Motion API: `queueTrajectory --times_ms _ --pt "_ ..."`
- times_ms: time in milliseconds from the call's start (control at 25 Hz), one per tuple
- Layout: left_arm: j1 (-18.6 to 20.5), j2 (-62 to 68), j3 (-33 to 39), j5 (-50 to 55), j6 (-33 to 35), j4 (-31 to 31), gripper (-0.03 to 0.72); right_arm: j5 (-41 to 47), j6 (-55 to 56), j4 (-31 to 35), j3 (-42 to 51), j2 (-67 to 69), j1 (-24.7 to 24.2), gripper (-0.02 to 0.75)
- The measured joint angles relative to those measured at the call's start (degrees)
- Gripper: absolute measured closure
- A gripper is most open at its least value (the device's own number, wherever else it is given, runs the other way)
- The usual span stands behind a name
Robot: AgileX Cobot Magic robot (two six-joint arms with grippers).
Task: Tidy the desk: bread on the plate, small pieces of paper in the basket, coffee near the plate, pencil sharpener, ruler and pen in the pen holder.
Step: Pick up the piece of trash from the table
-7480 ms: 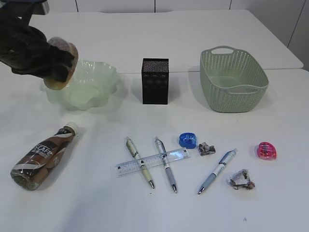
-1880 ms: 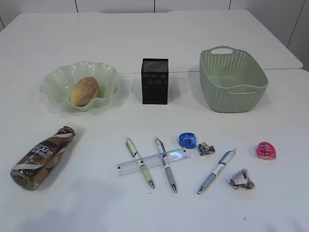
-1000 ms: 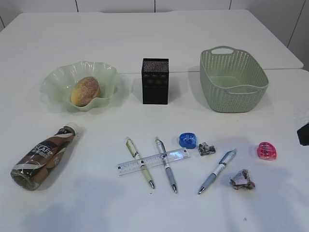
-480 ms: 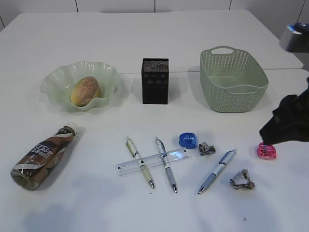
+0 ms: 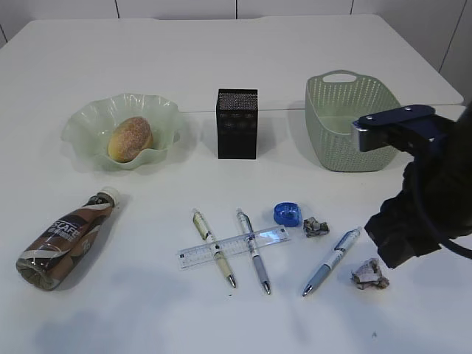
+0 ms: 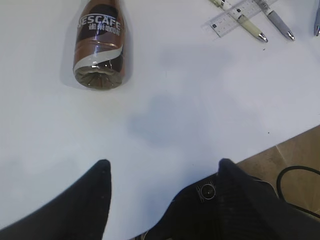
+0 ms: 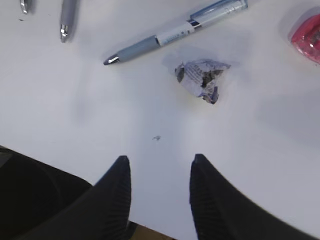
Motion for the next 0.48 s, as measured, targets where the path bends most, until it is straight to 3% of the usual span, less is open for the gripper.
queueTrajectory --times_ms 480 --pt "0.0 0.0 0.0 0.0 0.0 0.0 0.222 7.98 0.31 -4.36 -14.92 17.28 0.08 0.416"
